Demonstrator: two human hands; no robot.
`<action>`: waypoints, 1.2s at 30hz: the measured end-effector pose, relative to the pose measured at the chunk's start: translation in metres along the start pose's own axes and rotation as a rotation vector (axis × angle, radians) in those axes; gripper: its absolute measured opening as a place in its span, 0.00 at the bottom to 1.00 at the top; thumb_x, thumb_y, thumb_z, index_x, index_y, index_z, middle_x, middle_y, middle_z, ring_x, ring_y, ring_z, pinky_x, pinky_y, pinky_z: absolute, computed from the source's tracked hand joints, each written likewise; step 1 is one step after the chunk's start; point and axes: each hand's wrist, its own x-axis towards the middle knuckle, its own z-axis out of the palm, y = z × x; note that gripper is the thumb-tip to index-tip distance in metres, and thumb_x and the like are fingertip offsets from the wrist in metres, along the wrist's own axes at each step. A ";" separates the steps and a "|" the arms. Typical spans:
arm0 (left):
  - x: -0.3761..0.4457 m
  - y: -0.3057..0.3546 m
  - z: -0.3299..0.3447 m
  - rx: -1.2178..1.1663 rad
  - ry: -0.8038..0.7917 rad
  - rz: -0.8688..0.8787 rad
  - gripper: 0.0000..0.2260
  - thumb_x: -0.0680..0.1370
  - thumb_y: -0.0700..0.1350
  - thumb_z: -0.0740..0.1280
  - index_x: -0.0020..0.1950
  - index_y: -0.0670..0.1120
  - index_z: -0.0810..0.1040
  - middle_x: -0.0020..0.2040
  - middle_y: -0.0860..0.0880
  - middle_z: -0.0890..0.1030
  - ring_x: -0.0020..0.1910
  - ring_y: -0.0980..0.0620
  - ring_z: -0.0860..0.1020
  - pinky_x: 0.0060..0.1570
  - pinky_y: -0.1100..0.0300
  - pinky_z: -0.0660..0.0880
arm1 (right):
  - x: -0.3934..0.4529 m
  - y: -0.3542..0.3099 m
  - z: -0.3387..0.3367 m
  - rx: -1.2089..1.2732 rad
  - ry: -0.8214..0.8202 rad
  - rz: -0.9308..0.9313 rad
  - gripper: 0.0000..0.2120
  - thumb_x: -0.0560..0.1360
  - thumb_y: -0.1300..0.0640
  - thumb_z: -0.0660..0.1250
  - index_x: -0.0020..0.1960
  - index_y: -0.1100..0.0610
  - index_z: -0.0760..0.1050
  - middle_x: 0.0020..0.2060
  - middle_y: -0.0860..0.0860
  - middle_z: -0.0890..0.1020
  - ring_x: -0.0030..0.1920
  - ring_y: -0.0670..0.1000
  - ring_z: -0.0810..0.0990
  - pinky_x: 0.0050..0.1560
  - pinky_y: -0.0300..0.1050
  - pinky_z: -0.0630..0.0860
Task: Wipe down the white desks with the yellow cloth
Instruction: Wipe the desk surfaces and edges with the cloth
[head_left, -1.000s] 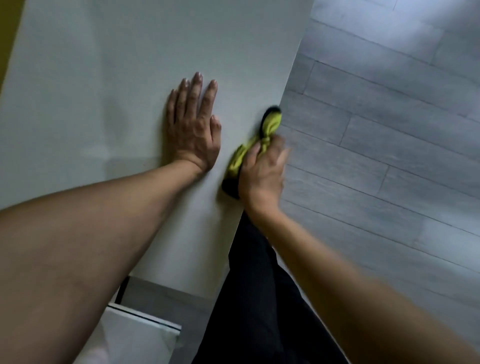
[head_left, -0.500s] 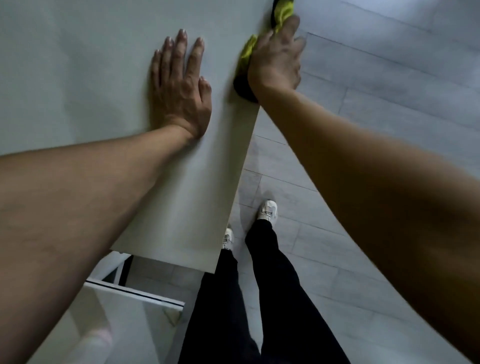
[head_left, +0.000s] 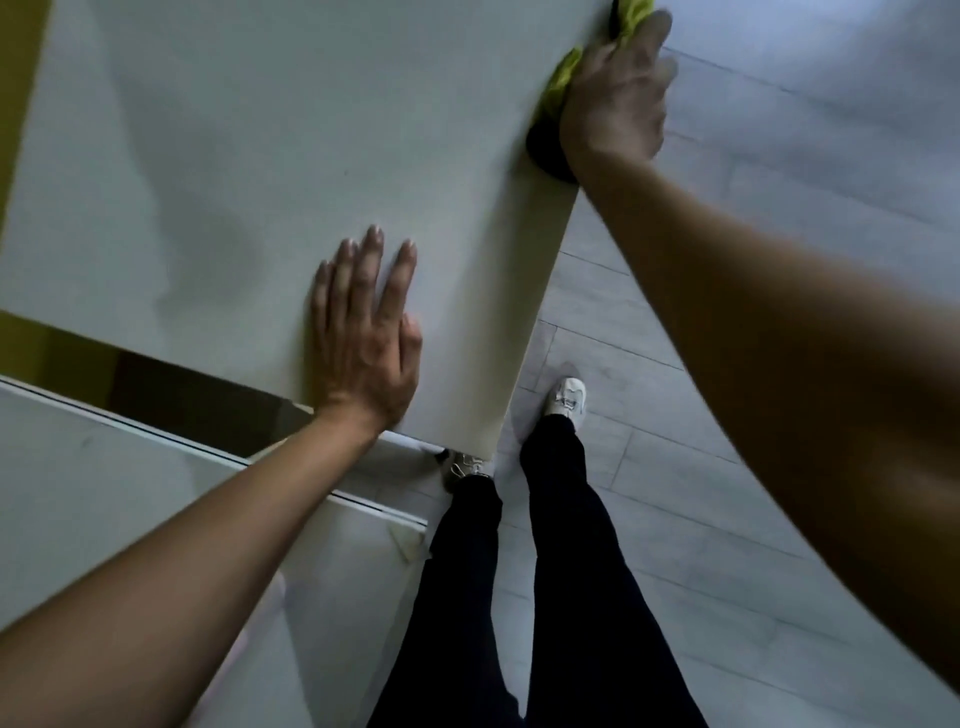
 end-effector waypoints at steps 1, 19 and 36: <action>-0.003 -0.001 0.002 -0.002 0.011 0.005 0.27 0.83 0.48 0.54 0.83 0.49 0.62 0.83 0.44 0.60 0.82 0.41 0.58 0.81 0.42 0.53 | -0.022 0.006 0.002 0.009 -0.014 0.009 0.21 0.82 0.48 0.53 0.72 0.53 0.61 0.55 0.53 0.72 0.52 0.54 0.76 0.50 0.50 0.73; -0.001 0.000 0.008 -0.022 0.057 -0.012 0.28 0.80 0.49 0.53 0.82 0.50 0.64 0.83 0.44 0.61 0.82 0.40 0.59 0.81 0.45 0.51 | -0.159 0.046 0.009 0.055 -0.046 0.168 0.19 0.83 0.48 0.53 0.72 0.52 0.62 0.58 0.57 0.73 0.57 0.61 0.76 0.54 0.54 0.71; 0.003 -0.003 0.007 0.027 0.025 -0.028 0.29 0.80 0.51 0.50 0.83 0.54 0.60 0.84 0.47 0.58 0.83 0.44 0.55 0.82 0.49 0.47 | -0.265 0.082 0.006 0.117 -0.119 0.123 0.19 0.83 0.49 0.55 0.71 0.55 0.63 0.59 0.58 0.72 0.57 0.63 0.76 0.53 0.54 0.71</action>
